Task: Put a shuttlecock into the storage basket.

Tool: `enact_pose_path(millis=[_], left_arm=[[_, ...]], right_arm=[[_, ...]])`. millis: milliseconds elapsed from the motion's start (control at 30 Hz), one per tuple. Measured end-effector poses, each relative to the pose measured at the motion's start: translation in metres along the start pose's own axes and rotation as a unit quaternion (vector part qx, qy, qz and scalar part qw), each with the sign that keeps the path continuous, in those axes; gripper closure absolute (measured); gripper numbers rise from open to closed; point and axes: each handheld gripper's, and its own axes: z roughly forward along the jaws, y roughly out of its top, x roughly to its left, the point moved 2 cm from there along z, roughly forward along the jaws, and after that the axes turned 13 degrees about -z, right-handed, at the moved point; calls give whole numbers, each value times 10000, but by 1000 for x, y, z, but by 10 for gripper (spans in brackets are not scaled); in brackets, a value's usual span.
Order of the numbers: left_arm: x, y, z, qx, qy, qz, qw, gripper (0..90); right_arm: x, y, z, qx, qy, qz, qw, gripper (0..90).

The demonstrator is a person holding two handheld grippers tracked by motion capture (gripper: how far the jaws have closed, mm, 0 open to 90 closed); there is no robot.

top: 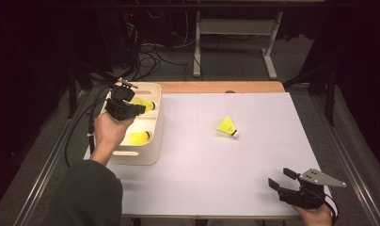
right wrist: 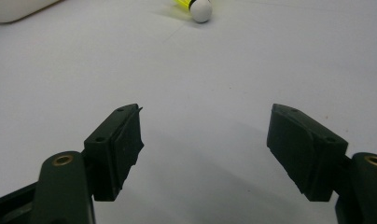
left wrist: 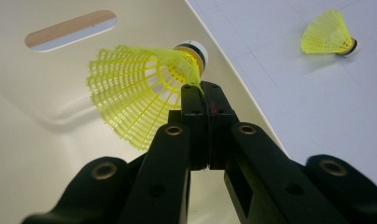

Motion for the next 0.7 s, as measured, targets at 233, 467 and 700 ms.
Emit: enact_pose_path(millis=[233, 467, 700], left_arm=[[5, 0, 9, 71, 88, -53, 9999, 891], [9, 0, 17, 138, 136, -107, 9998, 891], [11, 2, 23, 195, 156, -140, 9996, 891]], right_arm=[[0, 0, 0, -5, 8, 0, 10000, 269], [0, 0, 0, 1, 9, -2, 10000, 269], [0, 0, 0, 5, 4, -3, 10000, 269]])
